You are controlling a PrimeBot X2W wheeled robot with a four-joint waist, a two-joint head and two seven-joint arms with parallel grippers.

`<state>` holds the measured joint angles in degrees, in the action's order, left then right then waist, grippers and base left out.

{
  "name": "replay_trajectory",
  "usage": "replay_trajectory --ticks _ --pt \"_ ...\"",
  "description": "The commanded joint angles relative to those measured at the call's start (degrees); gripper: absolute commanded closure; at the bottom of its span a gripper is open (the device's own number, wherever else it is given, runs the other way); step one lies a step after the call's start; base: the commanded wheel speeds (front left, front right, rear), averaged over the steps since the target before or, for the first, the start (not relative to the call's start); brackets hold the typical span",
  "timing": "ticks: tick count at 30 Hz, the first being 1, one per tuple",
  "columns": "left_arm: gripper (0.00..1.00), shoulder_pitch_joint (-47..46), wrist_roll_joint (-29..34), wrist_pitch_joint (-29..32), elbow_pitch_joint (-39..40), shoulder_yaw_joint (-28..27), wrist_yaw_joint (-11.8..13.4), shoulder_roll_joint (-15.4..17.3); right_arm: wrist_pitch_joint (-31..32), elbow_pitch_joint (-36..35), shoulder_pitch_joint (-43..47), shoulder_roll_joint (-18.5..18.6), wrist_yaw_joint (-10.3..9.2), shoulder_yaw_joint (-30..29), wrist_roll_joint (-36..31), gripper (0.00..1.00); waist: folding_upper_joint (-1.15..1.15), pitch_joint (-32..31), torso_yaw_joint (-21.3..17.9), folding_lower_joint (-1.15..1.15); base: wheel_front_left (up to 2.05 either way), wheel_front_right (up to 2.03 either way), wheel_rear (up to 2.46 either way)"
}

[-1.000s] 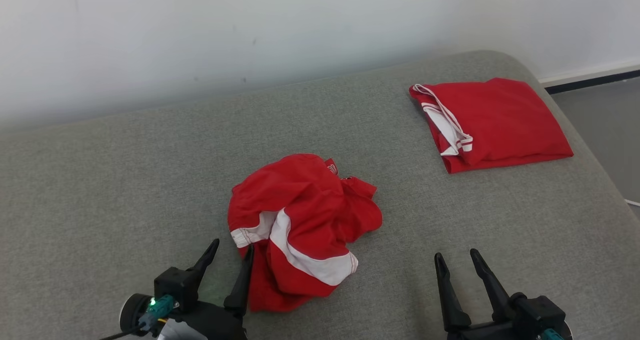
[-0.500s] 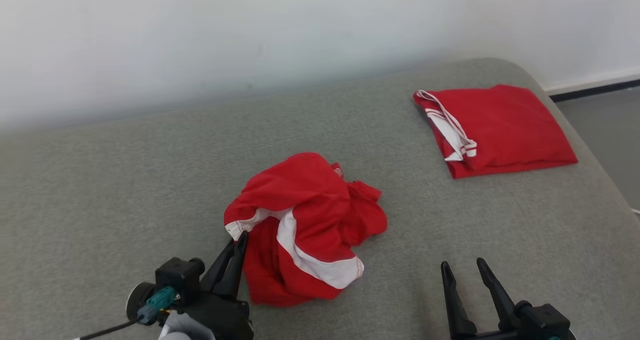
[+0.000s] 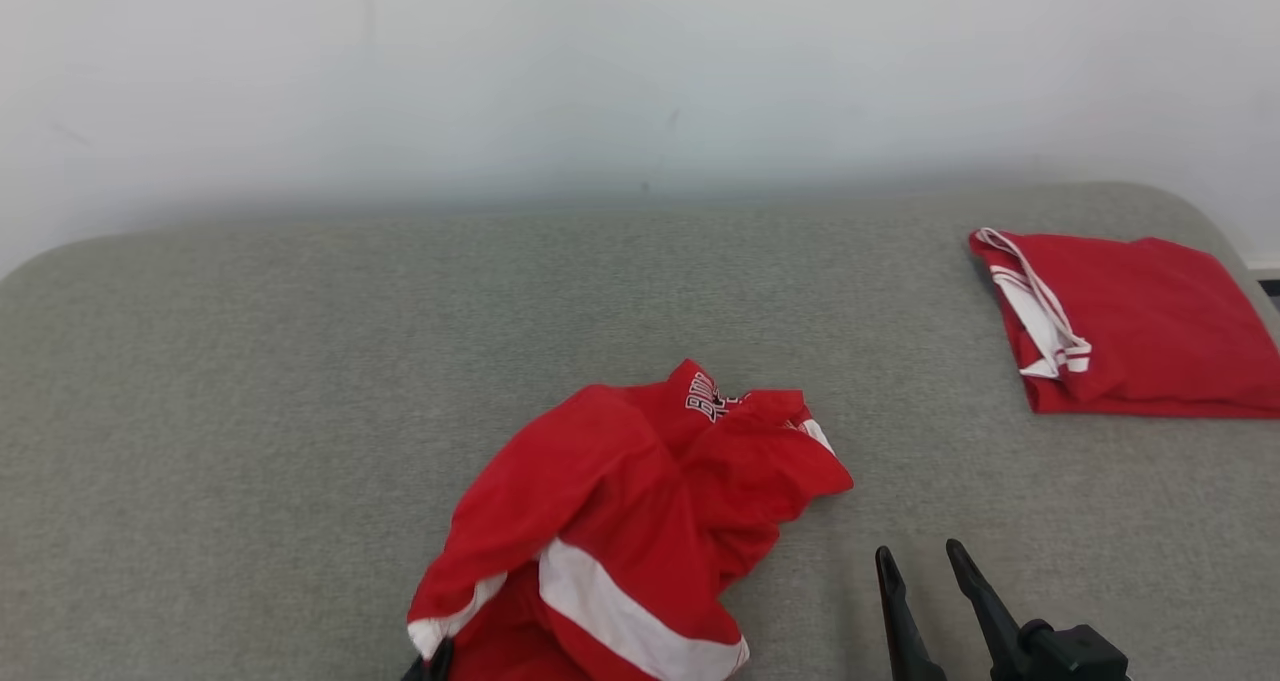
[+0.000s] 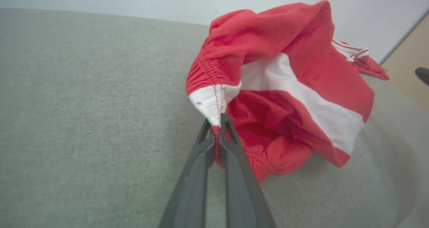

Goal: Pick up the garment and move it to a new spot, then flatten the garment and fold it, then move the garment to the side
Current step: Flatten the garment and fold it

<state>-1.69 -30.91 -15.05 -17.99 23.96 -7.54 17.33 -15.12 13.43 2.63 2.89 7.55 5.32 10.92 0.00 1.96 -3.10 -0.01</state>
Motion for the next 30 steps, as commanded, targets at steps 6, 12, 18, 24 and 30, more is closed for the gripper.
replay_trajectory --ticks 6,12,18,24,30 --pt "1.0 2.6 -1.4 -0.2 -3.2 -0.1 0.1 -0.3 0.0 1.2 0.6 0.0 -0.11 0.9 0.8 0.0 0.0 -0.4 3.2 0.01 0.0 0.0 0.0" --pt "0.0 3.7 -2.1 -0.2 -1.4 -3.5 0.1 -2.1 0.0 2.4 1.2 0.0 -0.11 6.1 -0.2 0.0 0.0 -1.0 3.8 0.01 0.0 0.0 0.0" --pt "0.0 5.3 -3.2 -0.2 0.5 -5.0 0.1 -2.3 0.0 3.3 3.3 2.2 -0.11 12.5 0.5 0.0 0.0 -0.7 4.5 0.01 0.0 0.0 0.0" --pt "0.0 2.4 -8.3 -0.1 -3.2 -3.6 0.1 -1.9 0.0 6.5 2.4 3.5 -0.11 17.1 2.5 0.0 0.0 -0.1 4.6 0.01 0.0 0.0 0.0" --pt "0.0 -0.8 -14.3 -0.2 -6.4 -0.3 0.1 -1.0 0.0 9.9 -0.1 3.5 -0.11 20.0 3.9 0.0 0.0 0.3 4.2 0.01 0.0 0.0 0.0"
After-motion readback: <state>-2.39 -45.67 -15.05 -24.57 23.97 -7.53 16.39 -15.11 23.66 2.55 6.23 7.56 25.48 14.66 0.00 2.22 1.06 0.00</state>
